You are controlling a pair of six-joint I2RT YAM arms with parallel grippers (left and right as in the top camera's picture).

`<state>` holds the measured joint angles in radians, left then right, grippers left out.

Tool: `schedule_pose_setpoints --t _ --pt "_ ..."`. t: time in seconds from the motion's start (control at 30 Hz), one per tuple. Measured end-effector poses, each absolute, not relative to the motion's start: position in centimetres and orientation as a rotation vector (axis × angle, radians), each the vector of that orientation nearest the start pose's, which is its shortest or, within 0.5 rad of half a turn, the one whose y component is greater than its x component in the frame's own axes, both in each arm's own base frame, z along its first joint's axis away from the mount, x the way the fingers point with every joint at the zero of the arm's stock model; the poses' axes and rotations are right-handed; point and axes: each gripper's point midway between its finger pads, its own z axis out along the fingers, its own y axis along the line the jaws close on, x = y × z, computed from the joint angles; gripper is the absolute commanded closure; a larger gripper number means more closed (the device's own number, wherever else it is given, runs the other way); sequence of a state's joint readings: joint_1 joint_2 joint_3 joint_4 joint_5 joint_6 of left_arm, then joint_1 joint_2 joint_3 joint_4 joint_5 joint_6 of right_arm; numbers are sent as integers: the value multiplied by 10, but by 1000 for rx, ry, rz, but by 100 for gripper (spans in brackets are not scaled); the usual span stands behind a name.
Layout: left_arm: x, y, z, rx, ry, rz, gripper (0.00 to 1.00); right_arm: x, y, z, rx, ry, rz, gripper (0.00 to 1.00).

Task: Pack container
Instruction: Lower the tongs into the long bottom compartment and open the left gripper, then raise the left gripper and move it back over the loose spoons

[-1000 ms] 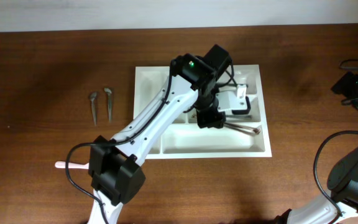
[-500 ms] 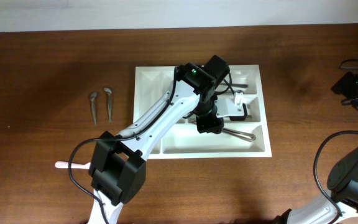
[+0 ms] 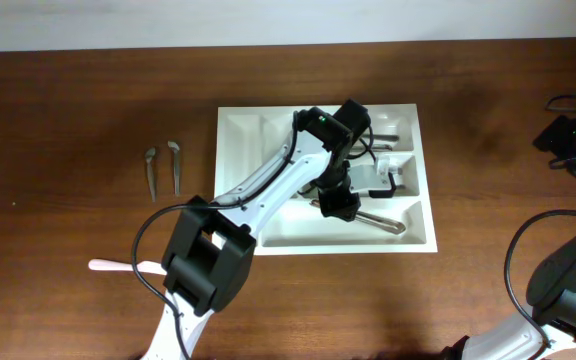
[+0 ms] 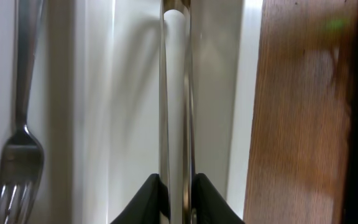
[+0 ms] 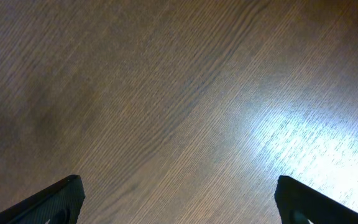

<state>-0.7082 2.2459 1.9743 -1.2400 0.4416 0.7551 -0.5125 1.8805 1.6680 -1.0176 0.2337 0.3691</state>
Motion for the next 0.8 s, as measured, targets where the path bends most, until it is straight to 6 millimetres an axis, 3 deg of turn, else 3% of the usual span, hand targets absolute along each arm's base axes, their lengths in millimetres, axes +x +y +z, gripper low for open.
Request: schedule_pose_setpoints --t 0.1,0.63,0.8 --pt "295 -349 82 2020 2218 -671 72 358 -247 145 1244 2505 -362 1" --pt "306 -340 81 1974 2256 -639 56 358 -247 145 1245 2505 -362 1" --pt "321 -327 81 1914 2299 -631 41 358 -247 145 1245 2505 -362 1"
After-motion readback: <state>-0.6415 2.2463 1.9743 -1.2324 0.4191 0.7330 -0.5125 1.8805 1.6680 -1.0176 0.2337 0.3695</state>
